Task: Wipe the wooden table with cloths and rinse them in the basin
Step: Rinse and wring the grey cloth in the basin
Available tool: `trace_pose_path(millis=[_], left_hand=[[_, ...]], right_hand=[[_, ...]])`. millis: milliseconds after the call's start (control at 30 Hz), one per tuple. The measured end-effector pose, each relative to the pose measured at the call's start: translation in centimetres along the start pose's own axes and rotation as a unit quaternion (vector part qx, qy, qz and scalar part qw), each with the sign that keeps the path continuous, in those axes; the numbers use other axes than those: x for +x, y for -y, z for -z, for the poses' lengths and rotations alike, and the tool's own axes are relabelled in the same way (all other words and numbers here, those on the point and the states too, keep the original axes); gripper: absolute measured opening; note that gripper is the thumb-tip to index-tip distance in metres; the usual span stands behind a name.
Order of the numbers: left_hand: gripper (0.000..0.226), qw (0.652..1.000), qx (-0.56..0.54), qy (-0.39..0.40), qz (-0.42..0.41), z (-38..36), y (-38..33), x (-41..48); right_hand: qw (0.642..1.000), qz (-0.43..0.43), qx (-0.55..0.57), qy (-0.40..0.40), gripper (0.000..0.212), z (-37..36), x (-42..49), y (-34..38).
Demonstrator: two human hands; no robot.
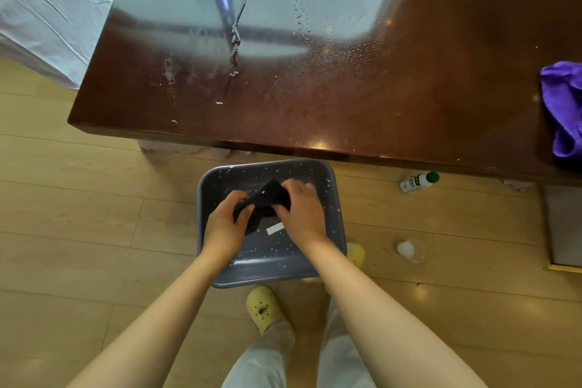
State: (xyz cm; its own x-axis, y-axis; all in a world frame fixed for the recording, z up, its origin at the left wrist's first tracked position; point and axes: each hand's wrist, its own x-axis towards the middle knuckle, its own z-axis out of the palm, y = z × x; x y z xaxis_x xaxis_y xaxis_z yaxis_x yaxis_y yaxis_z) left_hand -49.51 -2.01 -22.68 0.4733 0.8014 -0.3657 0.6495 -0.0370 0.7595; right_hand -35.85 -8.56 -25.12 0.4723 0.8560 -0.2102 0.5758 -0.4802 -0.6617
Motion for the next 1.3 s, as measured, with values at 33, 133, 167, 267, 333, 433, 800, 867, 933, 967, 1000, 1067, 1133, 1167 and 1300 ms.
trace_pose_path(millis=[33, 133, 167, 267, 333, 433, 800, 867, 933, 967, 1000, 1067, 1133, 1167, 1300], left_hand=[[0.021, 1.000, 0.003, 0.005, 0.004, -0.3, 0.0, 0.0], [0.018, 1.000, -0.009, 0.005, 0.024, -0.7, -0.6, -0.2], [0.019, 0.999, -0.033, -0.007, 0.033, -0.5, -1.1, -0.3], [0.023, 0.993, -0.086, -0.046, 0.059, 0.1, -3.4, -1.0], [0.023, 0.992, -0.086, -0.072, 0.057, 1.0, -5.6, -2.0], [0.024, 0.990, -0.113, -0.074, 0.029, 2.6, -9.4, -4.0], [0.028, 0.973, -0.168, 0.018, -0.157, 6.8, -28.3, -5.2], [0.033, 0.968, -0.163, 0.010, -0.193, 6.7, -31.0, -4.1], [0.041, 0.971, -0.081, 0.008, -0.226, 5.4, -33.4, -2.7], [0.048, 0.970, -0.024, 0.015, -0.243, 4.3, -34.7, -1.9], [0.054, 0.965, 0.024, 0.025, -0.261, 2.9, -36.1, -1.1], [0.059, 0.960, 0.049, 0.040, -0.273, -0.3, -38.9, 0.6], [0.054, 0.961, 0.039, 0.022, -0.272, -3.4, -41.7, 2.3], [0.048, 0.961, 0.044, 0.002, -0.274, -4.7, -43.0, 3.3], [0.027, 0.945, 0.111, -0.035, -0.305, -9.3, -47.5, 7.4]], right_hand=[[1.000, -0.007, -0.007, 0.026, 0.020, -0.2, -0.2, 0.0], [0.998, -0.048, 0.018, 0.026, 0.019, 0.5, -0.3, 0.1], [0.998, -0.058, 0.037, 0.013, 0.019, 1.0, -0.1, 0.6], [0.995, -0.069, 0.073, 0.025, 0.020, 3.2, 0.1, 2.4], [0.993, -0.046, 0.099, 0.046, 0.022, 5.4, -0.4, 3.7], [0.988, -0.004, 0.129, 0.084, 0.034, 9.7, -1.7, 5.2], [0.973, 0.027, 0.221, -0.063, 0.029, 28.1, -2.2, 9.6], [0.965, 0.005, 0.231, -0.122, 0.021, 32.0, -1.1, 9.2], [0.952, -0.016, 0.259, -0.164, 0.016, 35.5, 0.1, 8.7], [0.944, -0.026, 0.272, -0.185, 0.015, 37.2, 0.7, 8.4], [0.935, -0.039, 0.285, -0.205, 0.015, 38.7, 1.3, 8.2], [0.909, -0.067, 0.333, -0.240, 0.016, 41.6, 2.7, 7.4], [0.877, -0.089, 0.392, -0.264, 0.011, 44.3, 4.1, 6.2], [0.864, -0.100, 0.411, -0.273, 0.014, 45.6, 4.9, 5.4], [0.874, -0.131, 0.384, -0.269, 0.039, 51.2, 7.1, 0.7]])
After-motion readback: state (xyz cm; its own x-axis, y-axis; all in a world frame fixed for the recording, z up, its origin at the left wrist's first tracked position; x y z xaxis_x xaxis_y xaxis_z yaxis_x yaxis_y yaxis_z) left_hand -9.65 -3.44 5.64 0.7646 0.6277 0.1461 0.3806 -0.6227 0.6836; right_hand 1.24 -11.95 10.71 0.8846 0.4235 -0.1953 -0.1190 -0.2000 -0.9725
